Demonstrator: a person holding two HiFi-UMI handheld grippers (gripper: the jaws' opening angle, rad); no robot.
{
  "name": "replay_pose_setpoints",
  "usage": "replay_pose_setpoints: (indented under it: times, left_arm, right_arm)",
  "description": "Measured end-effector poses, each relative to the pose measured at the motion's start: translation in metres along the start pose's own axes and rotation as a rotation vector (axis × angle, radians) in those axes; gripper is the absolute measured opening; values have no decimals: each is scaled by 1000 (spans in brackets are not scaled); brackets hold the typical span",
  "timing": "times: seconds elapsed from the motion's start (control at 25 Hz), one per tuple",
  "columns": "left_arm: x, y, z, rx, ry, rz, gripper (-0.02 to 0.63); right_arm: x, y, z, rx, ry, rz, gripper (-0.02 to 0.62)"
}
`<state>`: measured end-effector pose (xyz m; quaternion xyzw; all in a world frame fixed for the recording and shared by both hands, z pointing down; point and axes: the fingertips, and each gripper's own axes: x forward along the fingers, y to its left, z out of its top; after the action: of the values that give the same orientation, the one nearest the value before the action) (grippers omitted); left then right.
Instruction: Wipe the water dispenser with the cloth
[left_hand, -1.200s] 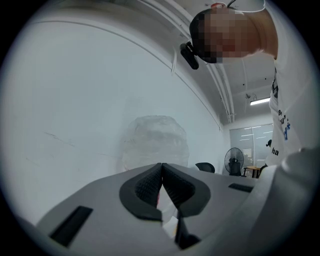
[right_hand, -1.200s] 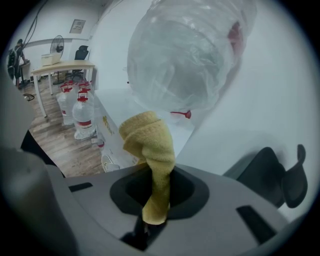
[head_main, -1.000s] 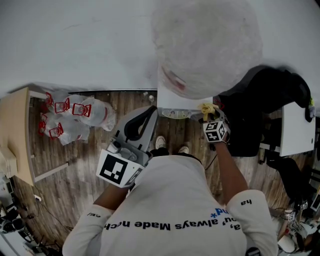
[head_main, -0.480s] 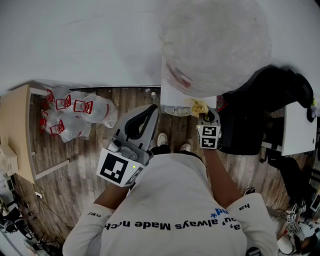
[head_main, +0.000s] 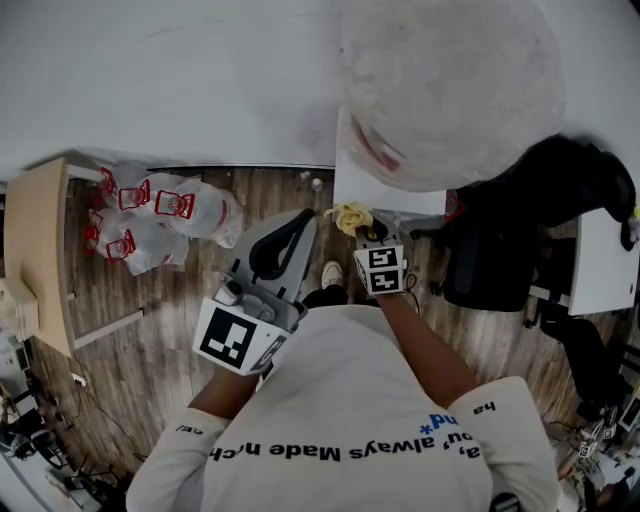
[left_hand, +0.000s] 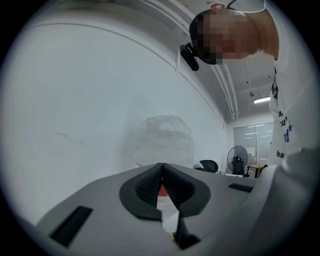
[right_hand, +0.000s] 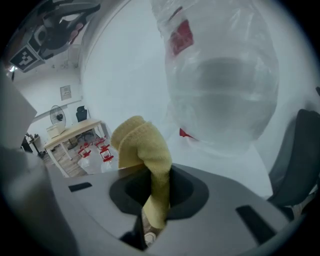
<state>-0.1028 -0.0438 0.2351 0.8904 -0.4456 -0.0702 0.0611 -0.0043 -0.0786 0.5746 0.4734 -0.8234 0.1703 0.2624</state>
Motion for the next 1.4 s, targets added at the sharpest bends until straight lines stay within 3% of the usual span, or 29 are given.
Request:
replay_pose_setpoints:
  times: [0.24, 0.6, 0.88, 1.4]
  left_arm:
    - [-9, 8, -2, -2, 8, 22, 20]
    - [-13, 15, -3, -6, 16, 30, 20]
    - [-16, 23, 1, 8, 21, 40, 20]
    - [-8, 7, 4, 17, 12, 16, 20]
  right_arm:
    - [35, 30, -19, -5, 55, 55, 60]
    - [70, 38, -46, 36, 154, 56, 58]
    - [74, 28, -49, 98, 160, 21, 58]
    - [68, 11, -55, 82, 134, -7, 57]
